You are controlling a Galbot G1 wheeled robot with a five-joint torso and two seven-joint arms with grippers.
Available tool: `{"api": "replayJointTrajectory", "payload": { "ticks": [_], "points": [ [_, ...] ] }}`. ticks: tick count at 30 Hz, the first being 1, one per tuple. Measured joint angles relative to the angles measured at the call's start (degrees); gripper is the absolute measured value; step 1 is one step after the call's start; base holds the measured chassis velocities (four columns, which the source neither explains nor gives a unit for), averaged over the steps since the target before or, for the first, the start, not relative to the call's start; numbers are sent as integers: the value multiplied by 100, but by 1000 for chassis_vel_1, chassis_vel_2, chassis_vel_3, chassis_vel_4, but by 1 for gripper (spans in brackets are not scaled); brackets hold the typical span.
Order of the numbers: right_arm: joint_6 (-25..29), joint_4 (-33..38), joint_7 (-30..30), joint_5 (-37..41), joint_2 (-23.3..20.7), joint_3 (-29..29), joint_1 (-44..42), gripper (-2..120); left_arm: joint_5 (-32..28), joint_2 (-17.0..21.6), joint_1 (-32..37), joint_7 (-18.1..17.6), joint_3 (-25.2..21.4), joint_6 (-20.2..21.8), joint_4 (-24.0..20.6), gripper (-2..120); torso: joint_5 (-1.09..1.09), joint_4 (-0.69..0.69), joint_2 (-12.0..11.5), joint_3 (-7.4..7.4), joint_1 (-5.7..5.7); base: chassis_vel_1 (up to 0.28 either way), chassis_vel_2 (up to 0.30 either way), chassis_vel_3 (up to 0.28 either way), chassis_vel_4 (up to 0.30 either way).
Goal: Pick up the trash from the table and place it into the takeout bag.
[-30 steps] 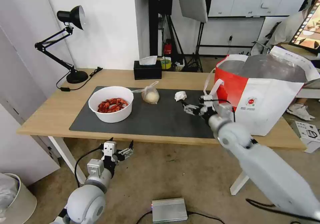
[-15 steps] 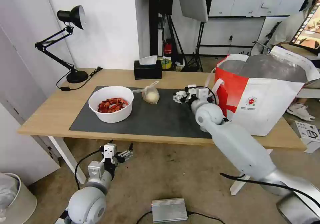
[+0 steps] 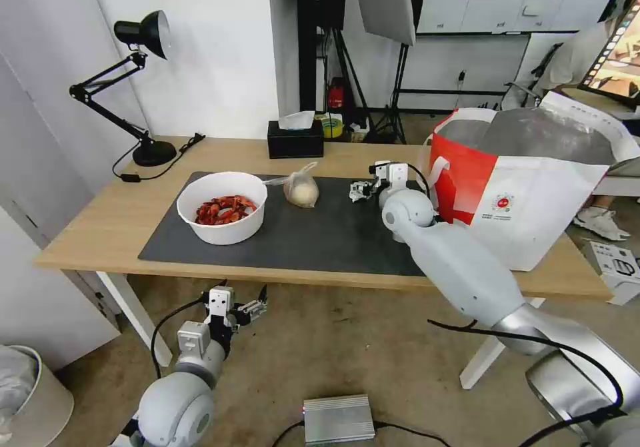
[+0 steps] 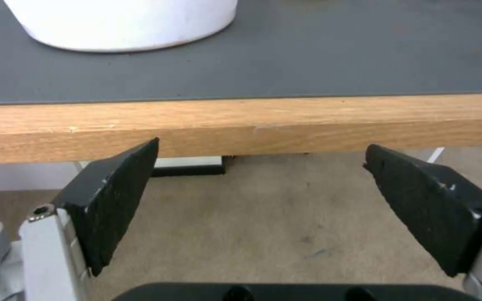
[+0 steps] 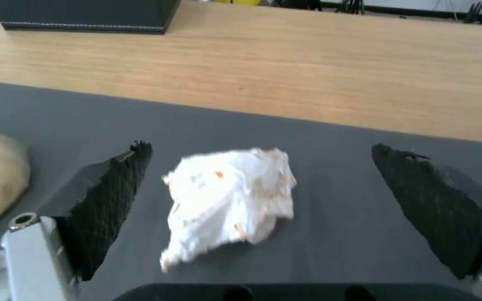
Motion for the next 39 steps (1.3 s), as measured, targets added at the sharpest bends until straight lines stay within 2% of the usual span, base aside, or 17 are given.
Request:
{"api": "replayJointTrajectory", "payload": {
  "ticks": [9,31,33,35,37,39],
  "points": [
    [-94,-581,-25,-206,398,-2,221,100,-2,3,-16,2,29,-56,45,100,0,0,0,0,0,0,0,0,0],
    [-544,-1137,225,-338,860,119,410,99,-37,37,-189,24,157,-90,190,100,0,0,0,0,0,0,0,0,0],
    [-570,-1172,244,-327,879,137,424,97,-39,39,-194,27,161,-90,193,100,0,0,0,0,0,0,0,0,0],
    [-613,-1245,317,-294,931,182,444,86,-40,41,-196,32,162,-99,203,100,0,0,0,0,0,0,0,0,0],
    [-641,-1275,360,-282,961,205,446,83,-41,43,-196,34,162,-109,211,100,0,0,0,0,0,0,0,0,0],
    [-675,-1305,427,-222,1001,229,446,73,-43,55,-196,37,156,-138,219,100,0,0,0,0,0,0,0,0,0]
  ]
}}
